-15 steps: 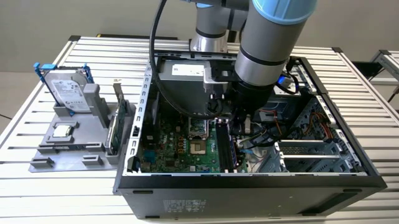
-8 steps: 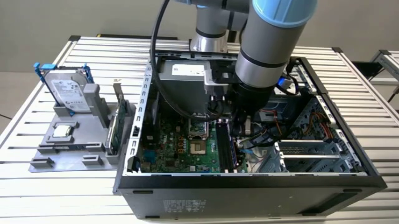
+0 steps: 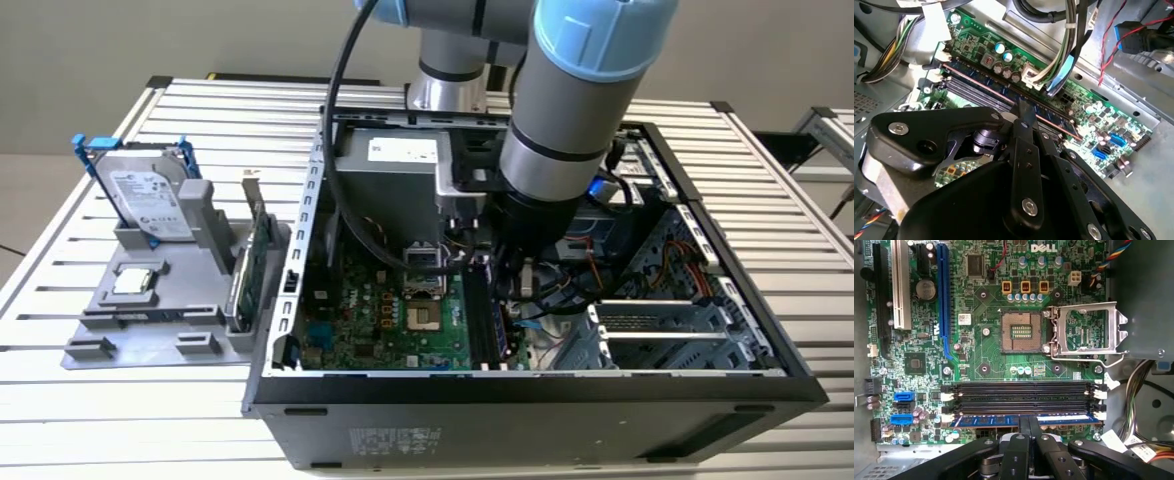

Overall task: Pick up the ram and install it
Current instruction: 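Press down the ram until it locks into place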

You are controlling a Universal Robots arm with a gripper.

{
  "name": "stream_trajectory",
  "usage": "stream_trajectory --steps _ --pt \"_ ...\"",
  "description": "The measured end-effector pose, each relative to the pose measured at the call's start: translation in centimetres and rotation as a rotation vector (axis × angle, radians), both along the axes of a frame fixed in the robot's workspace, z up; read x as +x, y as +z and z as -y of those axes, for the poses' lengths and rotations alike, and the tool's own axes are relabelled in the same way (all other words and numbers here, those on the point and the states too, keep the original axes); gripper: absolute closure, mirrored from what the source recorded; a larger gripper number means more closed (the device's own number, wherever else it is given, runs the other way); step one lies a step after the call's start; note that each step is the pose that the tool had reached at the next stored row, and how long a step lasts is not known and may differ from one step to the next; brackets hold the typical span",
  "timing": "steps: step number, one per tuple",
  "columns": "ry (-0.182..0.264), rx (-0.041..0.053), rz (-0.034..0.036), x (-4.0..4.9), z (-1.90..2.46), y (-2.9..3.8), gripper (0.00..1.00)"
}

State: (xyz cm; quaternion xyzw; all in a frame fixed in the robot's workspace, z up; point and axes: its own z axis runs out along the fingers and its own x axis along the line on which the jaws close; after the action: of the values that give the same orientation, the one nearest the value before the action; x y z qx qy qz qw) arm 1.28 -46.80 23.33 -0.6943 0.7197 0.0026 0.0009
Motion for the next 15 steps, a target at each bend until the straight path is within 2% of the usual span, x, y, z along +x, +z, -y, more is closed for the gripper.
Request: stream_trajectory --steps 9,15 --pt "0.0 0.0 0.0 0.0 0.0 -0.78 1.0" --pt "0.0 -0.0004 -0.0001 0.0 0.0 -0.97 1.0"
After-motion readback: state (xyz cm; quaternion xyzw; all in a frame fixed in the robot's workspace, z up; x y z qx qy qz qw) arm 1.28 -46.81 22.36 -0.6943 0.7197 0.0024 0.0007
